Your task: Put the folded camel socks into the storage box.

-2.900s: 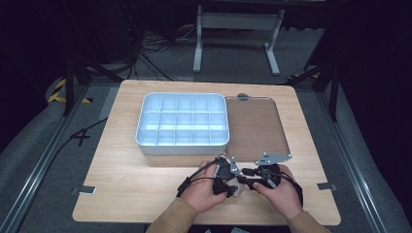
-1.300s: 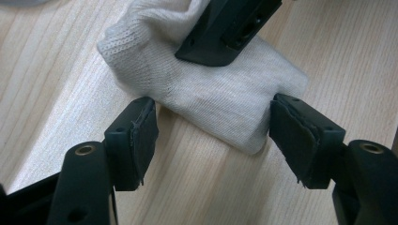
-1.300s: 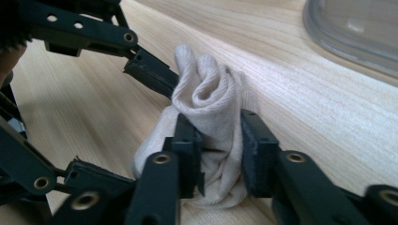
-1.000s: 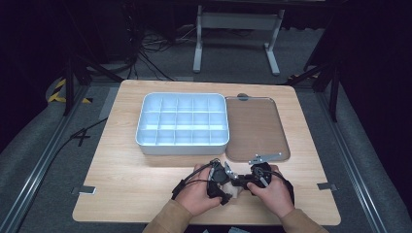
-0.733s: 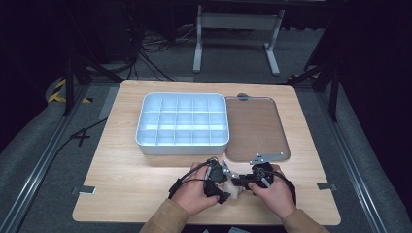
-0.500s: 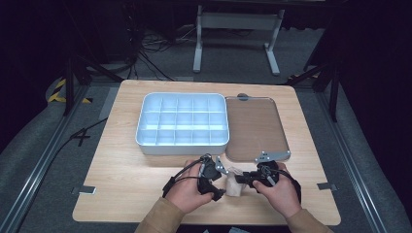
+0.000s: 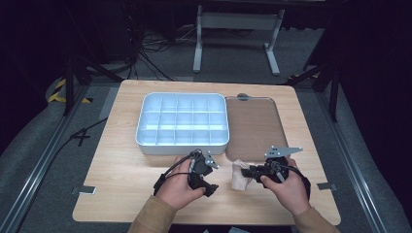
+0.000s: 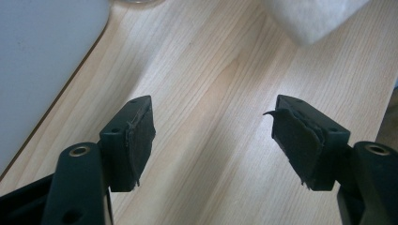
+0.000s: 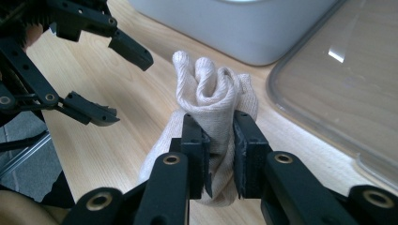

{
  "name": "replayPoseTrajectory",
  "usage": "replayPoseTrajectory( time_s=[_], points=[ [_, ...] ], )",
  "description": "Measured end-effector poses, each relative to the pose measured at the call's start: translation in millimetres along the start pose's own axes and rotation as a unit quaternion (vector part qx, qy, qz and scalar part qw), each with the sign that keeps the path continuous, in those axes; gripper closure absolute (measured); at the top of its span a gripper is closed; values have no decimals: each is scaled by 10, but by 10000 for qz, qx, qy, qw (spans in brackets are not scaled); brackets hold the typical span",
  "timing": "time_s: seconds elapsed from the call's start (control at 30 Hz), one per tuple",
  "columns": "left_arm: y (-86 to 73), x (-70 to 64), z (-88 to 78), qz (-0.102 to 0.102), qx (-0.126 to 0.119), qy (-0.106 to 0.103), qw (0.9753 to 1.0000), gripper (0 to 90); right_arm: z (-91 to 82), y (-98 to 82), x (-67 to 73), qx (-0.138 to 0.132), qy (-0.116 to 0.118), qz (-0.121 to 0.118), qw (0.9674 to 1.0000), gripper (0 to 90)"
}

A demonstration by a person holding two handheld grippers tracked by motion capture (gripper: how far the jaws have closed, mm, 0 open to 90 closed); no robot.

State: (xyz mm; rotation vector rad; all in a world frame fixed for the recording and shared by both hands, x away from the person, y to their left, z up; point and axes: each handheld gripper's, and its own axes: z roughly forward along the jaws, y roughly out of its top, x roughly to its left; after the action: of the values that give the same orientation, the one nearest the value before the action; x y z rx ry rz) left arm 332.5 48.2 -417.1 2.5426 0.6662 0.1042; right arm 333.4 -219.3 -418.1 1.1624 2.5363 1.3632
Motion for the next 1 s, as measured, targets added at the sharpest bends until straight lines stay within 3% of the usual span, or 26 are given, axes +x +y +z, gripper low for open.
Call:
replayPoseTrajectory(
  time_s=[0.17,0.4,0.57,1.0],
  points=[
    [-8,25,-29,-29,16,46,10000,304,-84,40,-24,-145,-70,-145,9998,768],
    [-20,39,-24,-37,41,76,10000,304,-131,84,-42,-168,-362,-608,9974,767],
    [-24,43,-42,-53,26,82,9999,303,-151,109,-56,-159,-378,-771,9962,767],
    [-34,53,-52,-98,52,75,9999,303,-234,137,-123,-253,-317,-624,9972,766]
  ],
)
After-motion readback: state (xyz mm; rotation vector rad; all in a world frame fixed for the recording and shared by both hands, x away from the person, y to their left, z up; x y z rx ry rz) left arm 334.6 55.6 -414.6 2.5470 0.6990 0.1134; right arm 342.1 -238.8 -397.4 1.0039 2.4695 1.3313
